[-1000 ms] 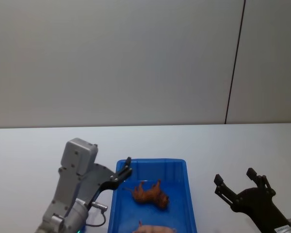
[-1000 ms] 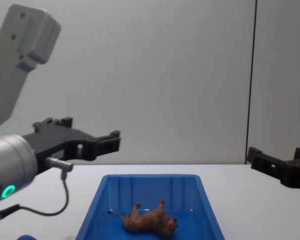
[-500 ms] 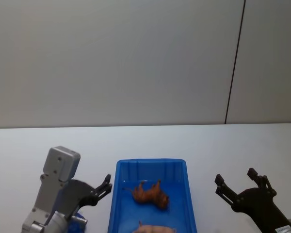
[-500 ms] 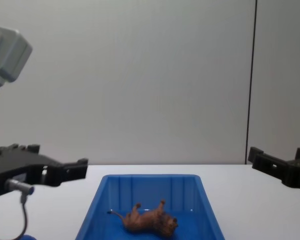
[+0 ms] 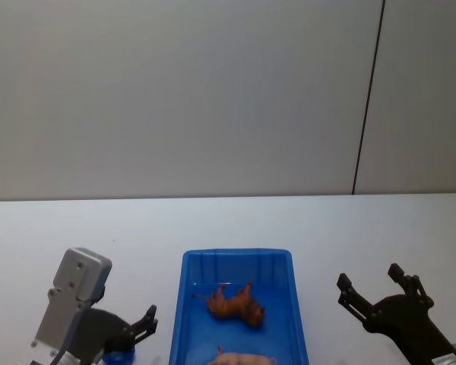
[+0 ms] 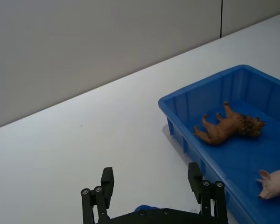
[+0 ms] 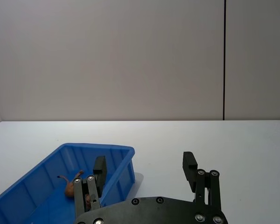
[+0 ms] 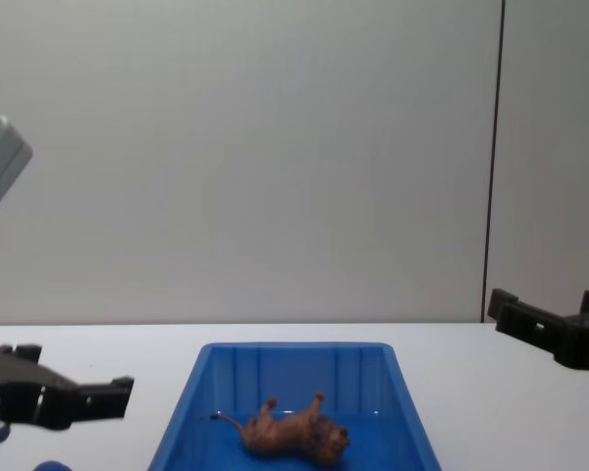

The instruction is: Pick up the two dolls from the table and place them into the box.

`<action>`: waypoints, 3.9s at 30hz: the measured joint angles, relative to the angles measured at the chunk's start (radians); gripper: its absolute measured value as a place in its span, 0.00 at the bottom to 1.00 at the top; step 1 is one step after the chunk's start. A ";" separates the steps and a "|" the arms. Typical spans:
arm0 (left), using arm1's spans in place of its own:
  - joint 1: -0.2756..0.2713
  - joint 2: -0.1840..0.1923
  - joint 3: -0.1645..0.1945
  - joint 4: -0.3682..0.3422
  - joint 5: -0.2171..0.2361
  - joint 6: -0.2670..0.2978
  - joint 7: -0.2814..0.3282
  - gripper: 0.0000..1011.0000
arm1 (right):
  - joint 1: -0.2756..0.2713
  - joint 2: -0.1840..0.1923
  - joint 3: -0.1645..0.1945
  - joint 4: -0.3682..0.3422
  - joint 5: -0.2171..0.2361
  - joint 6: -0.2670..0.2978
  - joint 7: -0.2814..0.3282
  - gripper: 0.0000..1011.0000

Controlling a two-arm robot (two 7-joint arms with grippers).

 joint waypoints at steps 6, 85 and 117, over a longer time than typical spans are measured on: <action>0.013 0.011 -0.006 0.012 -0.021 0.012 -0.021 0.99 | 0.000 0.000 0.000 0.000 0.000 0.000 0.000 0.99; -0.061 -0.036 -0.033 0.041 0.047 -0.176 -0.334 0.10 | 0.000 0.000 0.000 0.000 0.000 0.000 0.000 0.99; -0.214 -0.125 -0.004 0.151 -0.009 -0.276 -0.770 0.99 | 0.000 0.000 0.000 0.000 0.000 0.000 0.000 0.99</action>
